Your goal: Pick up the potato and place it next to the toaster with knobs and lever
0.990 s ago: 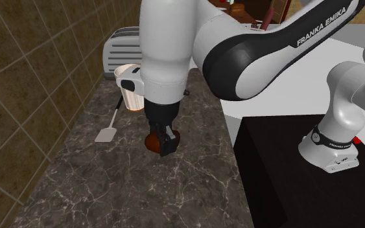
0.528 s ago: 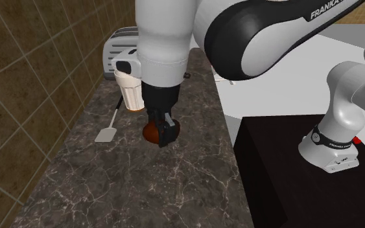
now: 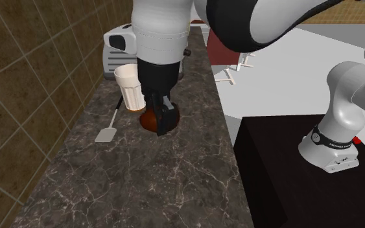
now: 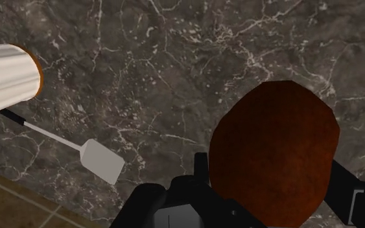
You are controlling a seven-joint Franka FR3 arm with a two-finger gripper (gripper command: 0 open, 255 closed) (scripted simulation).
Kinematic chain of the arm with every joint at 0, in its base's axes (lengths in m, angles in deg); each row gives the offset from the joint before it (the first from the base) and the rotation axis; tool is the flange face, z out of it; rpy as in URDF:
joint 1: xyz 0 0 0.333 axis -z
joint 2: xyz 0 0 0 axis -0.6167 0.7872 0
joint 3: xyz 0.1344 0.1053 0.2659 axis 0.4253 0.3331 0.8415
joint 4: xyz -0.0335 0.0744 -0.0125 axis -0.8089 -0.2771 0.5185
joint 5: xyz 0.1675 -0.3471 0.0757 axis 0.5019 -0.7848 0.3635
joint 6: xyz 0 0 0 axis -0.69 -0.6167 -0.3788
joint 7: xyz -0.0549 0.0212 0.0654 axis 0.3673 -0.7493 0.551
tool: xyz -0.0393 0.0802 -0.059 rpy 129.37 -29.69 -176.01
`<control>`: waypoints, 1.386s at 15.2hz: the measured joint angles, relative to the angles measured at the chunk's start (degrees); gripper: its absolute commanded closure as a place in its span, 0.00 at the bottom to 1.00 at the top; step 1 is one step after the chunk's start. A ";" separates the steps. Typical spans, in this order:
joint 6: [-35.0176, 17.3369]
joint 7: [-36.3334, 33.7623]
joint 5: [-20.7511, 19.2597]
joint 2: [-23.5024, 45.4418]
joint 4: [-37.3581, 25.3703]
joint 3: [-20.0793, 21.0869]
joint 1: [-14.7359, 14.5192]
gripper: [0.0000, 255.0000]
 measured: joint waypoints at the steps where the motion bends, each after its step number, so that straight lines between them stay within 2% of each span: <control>1: 0.67 0.02 0.01 -0.09 -0.58 0.01 -0.02 1.00; 10: 7.63 0.43 0.13 0.27 -7.91 0.06 -0.11 1.00; 21: 17.35 1.00 0.10 3.07 -20.44 0.07 -0.30 1.00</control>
